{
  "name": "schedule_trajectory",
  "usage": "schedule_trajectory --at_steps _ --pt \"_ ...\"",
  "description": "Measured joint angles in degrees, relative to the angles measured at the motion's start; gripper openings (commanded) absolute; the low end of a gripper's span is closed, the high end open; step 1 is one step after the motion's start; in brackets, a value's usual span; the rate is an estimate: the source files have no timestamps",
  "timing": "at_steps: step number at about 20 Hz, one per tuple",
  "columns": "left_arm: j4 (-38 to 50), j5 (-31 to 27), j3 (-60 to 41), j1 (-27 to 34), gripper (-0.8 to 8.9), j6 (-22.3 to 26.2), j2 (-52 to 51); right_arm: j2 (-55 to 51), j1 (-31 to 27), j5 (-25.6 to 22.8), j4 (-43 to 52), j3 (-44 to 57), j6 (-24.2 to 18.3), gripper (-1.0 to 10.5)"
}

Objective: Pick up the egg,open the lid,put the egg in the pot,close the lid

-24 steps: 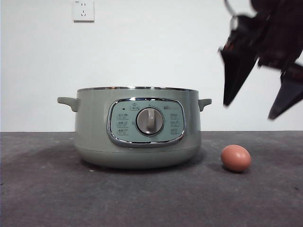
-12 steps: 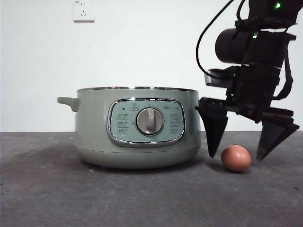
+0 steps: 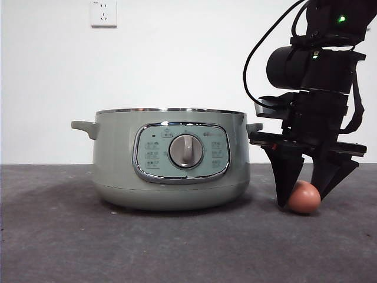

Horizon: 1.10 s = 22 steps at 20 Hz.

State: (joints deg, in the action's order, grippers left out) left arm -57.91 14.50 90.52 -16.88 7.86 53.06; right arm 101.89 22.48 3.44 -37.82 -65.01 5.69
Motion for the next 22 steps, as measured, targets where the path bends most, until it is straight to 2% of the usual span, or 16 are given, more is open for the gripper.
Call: schedule_trajectory --at_steps 3,8,12,16,22 --pt "0.0 0.0 0.0 0.0 -0.08 0.0 0.0 -3.5 0.0 0.0 -3.7 0.0 -0.6 -0.2" --pt "0.0 0.0 0.0 0.0 -0.08 0.0 0.1 -18.3 0.0 0.0 -4.4 -0.3 -0.8 -0.2" --pt "0.0 0.0 0.0 0.0 -0.08 0.0 0.1 -23.1 1.7 0.0 -4.5 -7.9 -1.0 -0.2" --pt "0.0 0.0 0.0 0.0 -0.08 0.0 0.2 -18.9 6.5 0.0 -2.8 -21.0 -2.4 -0.2" --pt "0.0 0.0 0.0 0.0 -0.08 0.0 0.2 -0.5 11.1 0.0 -5.4 -39.5 -4.8 -0.2"
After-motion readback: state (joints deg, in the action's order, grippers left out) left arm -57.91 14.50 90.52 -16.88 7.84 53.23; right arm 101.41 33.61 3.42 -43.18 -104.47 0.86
